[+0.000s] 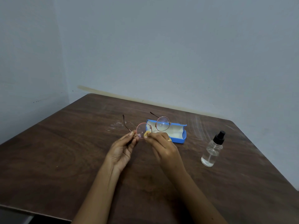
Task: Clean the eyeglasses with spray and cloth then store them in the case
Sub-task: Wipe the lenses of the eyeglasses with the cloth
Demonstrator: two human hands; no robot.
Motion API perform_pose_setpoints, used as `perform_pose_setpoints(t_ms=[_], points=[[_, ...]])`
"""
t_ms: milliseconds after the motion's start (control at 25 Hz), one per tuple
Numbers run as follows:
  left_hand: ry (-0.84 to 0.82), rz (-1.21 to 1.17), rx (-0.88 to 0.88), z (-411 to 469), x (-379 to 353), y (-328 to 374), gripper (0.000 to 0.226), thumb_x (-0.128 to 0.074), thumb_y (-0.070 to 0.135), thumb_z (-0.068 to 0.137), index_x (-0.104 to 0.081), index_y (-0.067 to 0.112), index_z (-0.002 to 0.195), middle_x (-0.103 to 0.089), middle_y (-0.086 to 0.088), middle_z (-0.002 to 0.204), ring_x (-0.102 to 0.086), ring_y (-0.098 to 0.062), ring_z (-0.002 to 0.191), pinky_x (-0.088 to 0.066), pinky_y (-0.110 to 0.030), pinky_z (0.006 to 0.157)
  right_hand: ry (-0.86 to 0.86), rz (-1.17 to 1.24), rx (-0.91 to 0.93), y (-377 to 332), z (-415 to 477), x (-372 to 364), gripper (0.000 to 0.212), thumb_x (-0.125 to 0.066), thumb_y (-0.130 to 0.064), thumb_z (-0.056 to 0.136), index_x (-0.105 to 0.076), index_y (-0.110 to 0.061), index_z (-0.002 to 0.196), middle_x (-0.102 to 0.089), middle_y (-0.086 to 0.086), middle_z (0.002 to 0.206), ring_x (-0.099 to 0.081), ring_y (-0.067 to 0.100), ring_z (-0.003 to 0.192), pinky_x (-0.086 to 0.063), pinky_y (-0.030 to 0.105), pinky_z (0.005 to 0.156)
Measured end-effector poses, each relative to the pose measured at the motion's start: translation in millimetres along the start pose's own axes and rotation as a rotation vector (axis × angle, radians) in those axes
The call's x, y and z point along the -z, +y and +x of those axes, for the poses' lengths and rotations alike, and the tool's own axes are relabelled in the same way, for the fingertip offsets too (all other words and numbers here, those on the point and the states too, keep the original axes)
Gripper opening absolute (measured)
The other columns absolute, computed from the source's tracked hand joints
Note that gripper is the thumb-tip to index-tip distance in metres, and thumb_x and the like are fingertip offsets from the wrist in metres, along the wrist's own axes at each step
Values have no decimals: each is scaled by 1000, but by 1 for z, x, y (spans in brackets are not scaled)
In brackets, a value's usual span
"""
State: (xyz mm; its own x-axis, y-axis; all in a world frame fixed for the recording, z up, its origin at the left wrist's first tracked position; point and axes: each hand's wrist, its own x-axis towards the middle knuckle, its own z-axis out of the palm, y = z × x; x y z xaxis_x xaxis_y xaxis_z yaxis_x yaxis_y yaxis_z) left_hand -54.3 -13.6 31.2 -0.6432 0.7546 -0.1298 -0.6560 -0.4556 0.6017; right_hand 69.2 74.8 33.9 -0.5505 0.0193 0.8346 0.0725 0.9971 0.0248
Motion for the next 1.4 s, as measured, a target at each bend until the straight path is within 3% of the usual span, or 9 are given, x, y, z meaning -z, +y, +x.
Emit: perform_pose_setpoints(t_ms=[240, 440, 640, 920, 1160, 1320, 1400], points=[[-9, 33, -16, -1, -2, -1, 36, -47, -4, 87, -71, 2, 61, -68, -4, 56, -64, -9, 49, -52, -11, 48, 103, -22, -87, 1, 15, 3, 20, -60, 7, 78, -68, 3, 96, -71, 15, 93, -66, 27, 85, -46, 27, 83], [-40, 44, -19, -3, -3, -1, 39, -45, -4, 88, -72, 3, 60, -69, -4, 57, -65, -8, 51, -52, -11, 49, 122, 49, -99, -14, 25, -7, 21, -51, -2, 86, -68, 4, 96, -70, 15, 95, -58, 21, 90, -48, 27, 80], [-38, 9, -15, -2, -2, 0, 41, -44, -4, 88, -72, 3, 59, -69, -3, 58, -65, -7, 50, -51, -10, 47, 45, 46, -54, -21, 13, -9, 23, -49, -5, 88, -68, 1, 101, -70, 11, 102, -63, 23, 90, -52, 28, 77], [2, -35, -5, -1, -2, 1, 41, -45, -4, 88, -70, 2, 57, -67, -4, 55, -63, -9, 46, -50, -10, 44, 35, -38, -42, -10, 3, 4, 20, -59, 3, 81, -69, 1, 98, -72, 10, 96, -65, 23, 86, -55, 30, 72], [23, -77, 24, -4, -4, 2, 40, -46, -3, 87, -71, 3, 56, -68, -5, 54, -64, -9, 46, -50, -11, 44, 349, 103, -328, -1, 11, 17, 23, -60, 8, 80, -68, 1, 101, -69, 13, 95, -56, 14, 92, -49, 27, 80], [43, -101, 43, -5, -3, 2, 39, -46, -3, 86, -71, 2, 56, -69, -5, 55, -64, -9, 46, -50, -11, 45, 344, 65, -389, 11, 20, 19, 27, -59, 7, 82, -66, 1, 107, -67, 14, 95, -50, 11, 93, -45, 22, 77], [39, -96, 48, -6, -4, 3, 28, -53, -2, 77, -71, 3, 56, -68, -5, 54, -64, -9, 46, -50, -10, 44, 311, 39, -384, 13, 23, 19, 27, -59, 7, 81, -66, 1, 107, -67, 14, 97, -51, 13, 95, -43, 21, 78]])
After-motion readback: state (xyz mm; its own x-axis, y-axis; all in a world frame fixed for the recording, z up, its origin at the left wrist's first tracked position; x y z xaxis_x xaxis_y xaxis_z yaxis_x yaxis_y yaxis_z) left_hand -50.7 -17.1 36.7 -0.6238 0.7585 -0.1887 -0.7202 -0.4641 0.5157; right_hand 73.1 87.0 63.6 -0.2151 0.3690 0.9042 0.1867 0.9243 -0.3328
